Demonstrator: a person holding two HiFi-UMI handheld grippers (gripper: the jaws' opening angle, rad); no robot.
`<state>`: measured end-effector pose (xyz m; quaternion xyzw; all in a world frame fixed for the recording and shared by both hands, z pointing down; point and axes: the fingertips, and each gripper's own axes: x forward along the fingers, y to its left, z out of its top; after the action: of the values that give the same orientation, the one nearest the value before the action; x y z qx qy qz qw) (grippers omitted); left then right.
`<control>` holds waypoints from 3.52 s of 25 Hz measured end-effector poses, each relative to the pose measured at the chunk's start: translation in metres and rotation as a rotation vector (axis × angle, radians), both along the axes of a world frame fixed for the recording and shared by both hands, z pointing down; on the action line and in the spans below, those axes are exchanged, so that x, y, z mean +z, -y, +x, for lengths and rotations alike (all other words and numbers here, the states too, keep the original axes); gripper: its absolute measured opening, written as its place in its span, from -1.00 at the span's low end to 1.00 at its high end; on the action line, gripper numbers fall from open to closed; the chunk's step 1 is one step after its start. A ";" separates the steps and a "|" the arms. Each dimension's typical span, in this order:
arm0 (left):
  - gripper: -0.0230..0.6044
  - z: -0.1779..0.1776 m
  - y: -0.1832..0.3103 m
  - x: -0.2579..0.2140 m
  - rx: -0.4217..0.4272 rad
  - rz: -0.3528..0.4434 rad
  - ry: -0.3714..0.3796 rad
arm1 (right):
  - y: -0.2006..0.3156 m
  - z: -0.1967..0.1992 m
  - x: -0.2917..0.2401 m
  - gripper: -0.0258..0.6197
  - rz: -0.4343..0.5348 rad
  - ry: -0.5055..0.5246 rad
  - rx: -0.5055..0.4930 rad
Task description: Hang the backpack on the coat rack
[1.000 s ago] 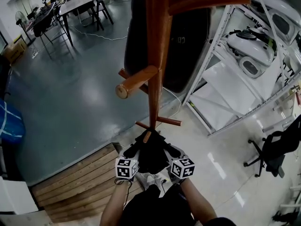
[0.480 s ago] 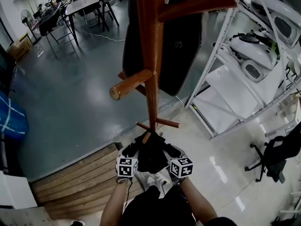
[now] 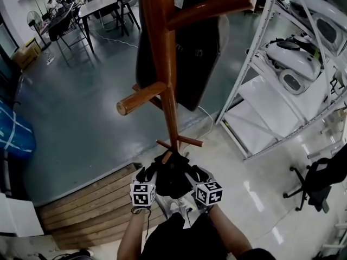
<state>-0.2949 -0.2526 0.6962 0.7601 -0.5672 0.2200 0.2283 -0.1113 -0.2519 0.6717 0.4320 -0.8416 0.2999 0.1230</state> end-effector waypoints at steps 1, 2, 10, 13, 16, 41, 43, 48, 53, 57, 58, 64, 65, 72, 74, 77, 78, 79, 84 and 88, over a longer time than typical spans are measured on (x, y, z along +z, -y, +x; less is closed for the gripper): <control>-0.18 0.000 -0.001 -0.001 -0.003 0.002 0.002 | 0.000 0.000 0.000 -0.30 -0.002 0.000 -0.005; -0.18 0.000 -0.002 -0.003 -0.006 0.005 0.003 | -0.001 0.000 0.000 -0.30 -0.004 0.002 -0.010; -0.18 -0.002 -0.014 -0.009 -0.034 0.022 0.000 | -0.005 0.000 -0.001 -0.29 0.007 0.006 -0.023; -0.18 -0.004 -0.018 -0.014 -0.046 0.033 0.000 | -0.005 0.000 -0.004 -0.29 0.015 0.011 -0.029; -0.18 -0.005 -0.022 -0.019 -0.062 0.041 -0.009 | -0.006 0.002 -0.009 -0.29 0.023 0.010 -0.036; -0.83 0.039 -0.128 -0.169 -0.356 0.405 -0.127 | -0.055 0.016 -0.109 -0.75 0.169 0.052 -0.211; -0.86 0.043 -0.140 -0.180 -0.392 0.443 -0.102 | -0.060 0.018 -0.120 -0.80 0.194 0.063 -0.235; -0.87 0.060 -0.166 -0.201 -0.449 0.508 -0.056 | -0.077 0.022 -0.156 -0.84 0.258 0.090 -0.297; -0.87 0.085 -0.184 -0.215 -0.494 0.551 -0.054 | -0.097 0.032 -0.173 -0.87 0.301 0.100 -0.350; -0.87 0.101 -0.194 -0.205 -0.514 0.535 -0.055 | -0.114 0.042 -0.164 -0.88 0.263 0.105 -0.386; -0.87 0.104 -0.196 -0.203 -0.518 0.534 -0.058 | -0.118 0.044 -0.162 -0.88 0.261 0.107 -0.393; -0.87 0.113 -0.202 -0.197 -0.528 0.537 -0.071 | -0.131 0.052 -0.161 -0.88 0.274 0.115 -0.419; -0.87 0.113 -0.202 -0.197 -0.526 0.539 -0.076 | -0.132 0.050 -0.161 -0.89 0.276 0.114 -0.420; -0.87 0.122 -0.205 -0.196 -0.486 0.518 -0.064 | -0.137 0.048 -0.163 -0.89 0.271 0.131 -0.409; -0.87 0.123 -0.205 -0.195 -0.482 0.515 -0.068 | -0.137 0.048 -0.163 -0.89 0.273 0.130 -0.402; -0.87 0.121 -0.206 -0.194 -0.479 0.513 -0.071 | -0.139 0.046 -0.163 -0.89 0.276 0.130 -0.394; -0.86 0.119 -0.206 -0.193 -0.478 0.512 -0.071 | -0.139 0.045 -0.162 -0.89 0.275 0.129 -0.394; -0.87 0.118 -0.207 -0.192 -0.477 0.511 -0.072 | -0.140 0.044 -0.162 -0.88 0.272 0.128 -0.393; -0.87 0.116 -0.208 -0.188 -0.475 0.498 -0.083 | -0.142 0.043 -0.159 -0.88 0.267 0.123 -0.387; -0.87 0.114 -0.207 -0.186 -0.471 0.500 -0.091 | -0.142 0.039 -0.159 -0.89 0.270 0.121 -0.388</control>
<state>-0.1805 -0.0458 0.5099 0.6496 -0.7528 -0.0185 0.1046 -0.0720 -0.1099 0.5129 0.2558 -0.9472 0.1809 0.0688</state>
